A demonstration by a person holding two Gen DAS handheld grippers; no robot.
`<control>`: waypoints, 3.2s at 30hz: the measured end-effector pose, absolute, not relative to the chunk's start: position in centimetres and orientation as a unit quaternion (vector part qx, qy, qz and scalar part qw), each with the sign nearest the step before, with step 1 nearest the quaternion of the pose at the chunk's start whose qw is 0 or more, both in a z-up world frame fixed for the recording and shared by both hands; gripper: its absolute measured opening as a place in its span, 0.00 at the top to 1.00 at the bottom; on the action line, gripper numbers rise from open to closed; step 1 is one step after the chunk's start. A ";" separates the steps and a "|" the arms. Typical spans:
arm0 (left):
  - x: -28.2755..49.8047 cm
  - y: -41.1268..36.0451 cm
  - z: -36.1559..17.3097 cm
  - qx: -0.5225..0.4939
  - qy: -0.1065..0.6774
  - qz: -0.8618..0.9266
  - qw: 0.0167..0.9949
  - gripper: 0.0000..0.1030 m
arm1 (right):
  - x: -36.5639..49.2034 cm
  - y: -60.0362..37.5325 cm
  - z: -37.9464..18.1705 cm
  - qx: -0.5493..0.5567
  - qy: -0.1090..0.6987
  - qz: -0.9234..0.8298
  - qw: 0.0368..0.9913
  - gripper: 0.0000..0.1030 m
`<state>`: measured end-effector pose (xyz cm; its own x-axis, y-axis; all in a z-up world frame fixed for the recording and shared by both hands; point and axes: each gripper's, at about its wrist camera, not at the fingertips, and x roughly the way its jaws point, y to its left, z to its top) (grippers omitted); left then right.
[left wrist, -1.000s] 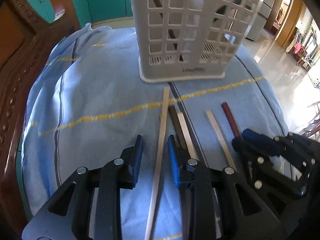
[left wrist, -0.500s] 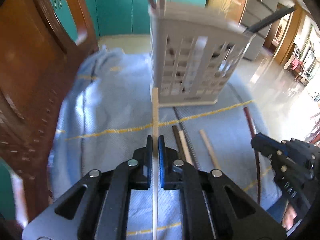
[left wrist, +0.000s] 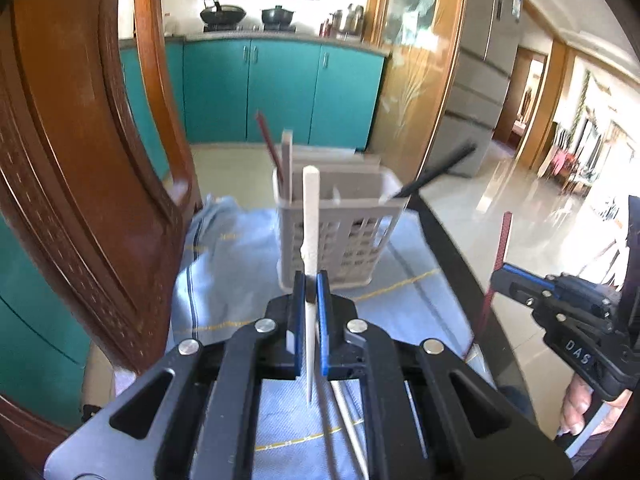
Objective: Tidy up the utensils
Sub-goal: 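Lift both held chopsticks up toward the white basket, then lower both chopsticks into the white basket and open both grippers, then grasp a light wooden chopstick with the right gripper while the left reaches a dark brown chopstick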
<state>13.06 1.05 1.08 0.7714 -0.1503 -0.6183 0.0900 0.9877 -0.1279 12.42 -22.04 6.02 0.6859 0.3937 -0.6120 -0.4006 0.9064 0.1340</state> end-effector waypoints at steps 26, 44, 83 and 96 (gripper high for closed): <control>23.0 1.8 7.0 -0.075 0.238 -0.016 0.968 0.93 | 22.5 -18.8 14.8 0.025 0.213 0.171 0.962 0.94; 20.5 1.6 4.0 -0.064 0.245 -0.014 0.967 0.87 | 18.4 -19.0 10.5 0.009 0.209 0.180 0.961 0.71; 11.1 2.6 -13.7 -0.066 0.448 0.006 0.892 0.47 | 12.6 -16.8 -11.0 -0.094 0.492 0.176 0.848 0.94; 11.5 0.2 -14.9 -0.070 0.467 -0.042 0.881 0.49 | 13.8 -21.5 -10.9 0.019 0.510 0.144 0.848 0.94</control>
<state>11.47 0.22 -14.89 0.5610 -0.1389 -0.8161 0.0078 0.9867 -0.1626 13.84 -21.51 -10.89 0.4375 0.2636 -0.8597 -0.2251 0.9577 0.1791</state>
